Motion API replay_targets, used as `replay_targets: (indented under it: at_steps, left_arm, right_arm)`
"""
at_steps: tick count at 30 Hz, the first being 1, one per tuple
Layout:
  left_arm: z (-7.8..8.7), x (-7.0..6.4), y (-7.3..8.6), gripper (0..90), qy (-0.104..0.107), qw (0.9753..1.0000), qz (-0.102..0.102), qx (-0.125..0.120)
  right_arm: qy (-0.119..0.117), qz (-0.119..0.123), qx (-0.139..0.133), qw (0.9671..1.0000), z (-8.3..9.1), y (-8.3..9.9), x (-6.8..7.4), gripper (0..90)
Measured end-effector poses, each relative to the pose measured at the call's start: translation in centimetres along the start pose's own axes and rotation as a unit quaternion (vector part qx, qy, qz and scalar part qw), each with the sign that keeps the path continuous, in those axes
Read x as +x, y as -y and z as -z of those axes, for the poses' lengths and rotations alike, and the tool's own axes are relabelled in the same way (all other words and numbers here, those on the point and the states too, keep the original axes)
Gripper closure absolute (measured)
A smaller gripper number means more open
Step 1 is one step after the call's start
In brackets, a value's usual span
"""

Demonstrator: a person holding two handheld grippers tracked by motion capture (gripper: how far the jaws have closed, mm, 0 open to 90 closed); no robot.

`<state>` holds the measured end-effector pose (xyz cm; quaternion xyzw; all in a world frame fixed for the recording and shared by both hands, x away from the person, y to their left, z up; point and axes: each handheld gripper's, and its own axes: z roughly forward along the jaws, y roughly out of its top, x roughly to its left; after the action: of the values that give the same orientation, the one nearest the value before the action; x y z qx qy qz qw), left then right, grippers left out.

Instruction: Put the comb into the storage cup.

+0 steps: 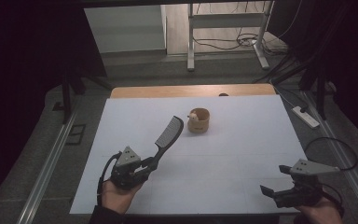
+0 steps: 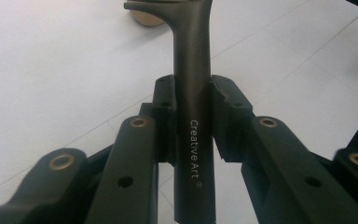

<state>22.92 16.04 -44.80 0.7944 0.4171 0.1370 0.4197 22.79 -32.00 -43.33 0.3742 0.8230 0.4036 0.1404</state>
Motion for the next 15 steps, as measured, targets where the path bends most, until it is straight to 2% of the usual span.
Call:
replay_targets:
  at_steps: [6,10,15]
  left_arm:
    - [-0.3,0.0,-0.1,72.3,0.002,1.0000,-0.002,0.000]
    - [-0.4,-0.2,-0.2,72.3,0.000,1.0000,-0.004,-0.002]
    - [-0.5,-0.3,-0.3,72.2,-0.001,1.0000,-0.004,-0.006]
  right_arm:
    - [-0.022,0.002,-0.018,0.9996,-0.1,-1.4,-0.1,0.0]
    - [-0.025,0.009,-0.023,0.9994,-0.3,-2.1,-0.1,0.0]
    - [-0.033,0.002,-0.025,0.9991,-0.6,-2.9,-0.2,0.0]
